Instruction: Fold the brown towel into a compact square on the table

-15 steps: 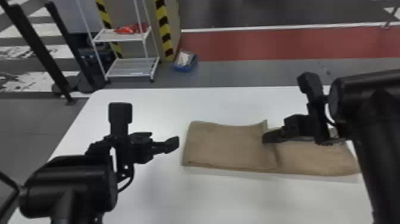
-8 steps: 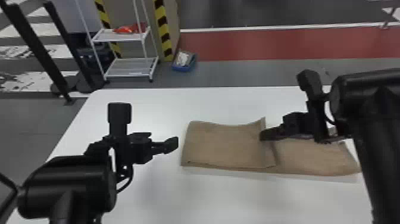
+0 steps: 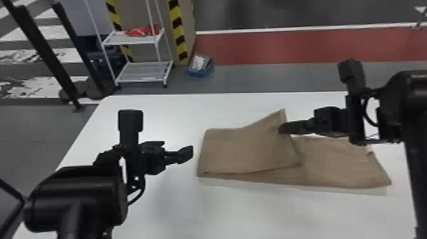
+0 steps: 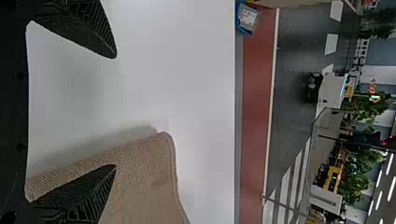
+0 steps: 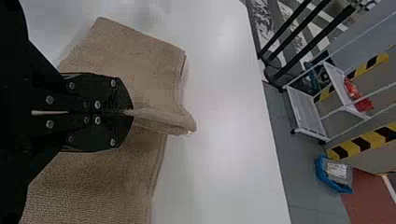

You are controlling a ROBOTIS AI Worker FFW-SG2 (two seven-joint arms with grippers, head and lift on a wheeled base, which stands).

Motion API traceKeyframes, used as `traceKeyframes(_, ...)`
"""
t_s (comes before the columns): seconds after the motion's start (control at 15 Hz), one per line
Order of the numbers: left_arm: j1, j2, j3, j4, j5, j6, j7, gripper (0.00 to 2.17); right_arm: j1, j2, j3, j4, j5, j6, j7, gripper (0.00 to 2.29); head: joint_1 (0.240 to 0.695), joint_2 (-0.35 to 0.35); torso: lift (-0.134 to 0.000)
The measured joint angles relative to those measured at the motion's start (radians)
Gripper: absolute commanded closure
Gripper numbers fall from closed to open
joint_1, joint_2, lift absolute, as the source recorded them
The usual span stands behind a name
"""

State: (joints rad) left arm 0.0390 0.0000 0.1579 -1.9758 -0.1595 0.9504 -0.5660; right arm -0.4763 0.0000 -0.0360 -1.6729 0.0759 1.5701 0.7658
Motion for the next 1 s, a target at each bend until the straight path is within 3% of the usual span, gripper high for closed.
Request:
traceKeyframes(0.2,-0.011,0.000,0.005,0.002,0.000,0.000,-0.003,0.04,0.031,0.000,-0.086,-0.085,-0.006,0.000,0.037,1.66,0.695,0.104,-0.124)
traceKeyframes(0.6,-0.021,0.000,0.016,0.003,0.000,0.000,-0.004,0.04,0.113,0.000,-0.102,-0.098,-0.022,0.000,0.052,1.66,0.695,0.113,-0.124)
traceKeyframes(1.0,-0.033,0.000,0.012,0.007,-0.003,0.000,-0.005,0.04,0.139,-0.009,-0.182,-0.252,-0.083,0.000,0.056,1.66,0.695,0.091,-0.124)
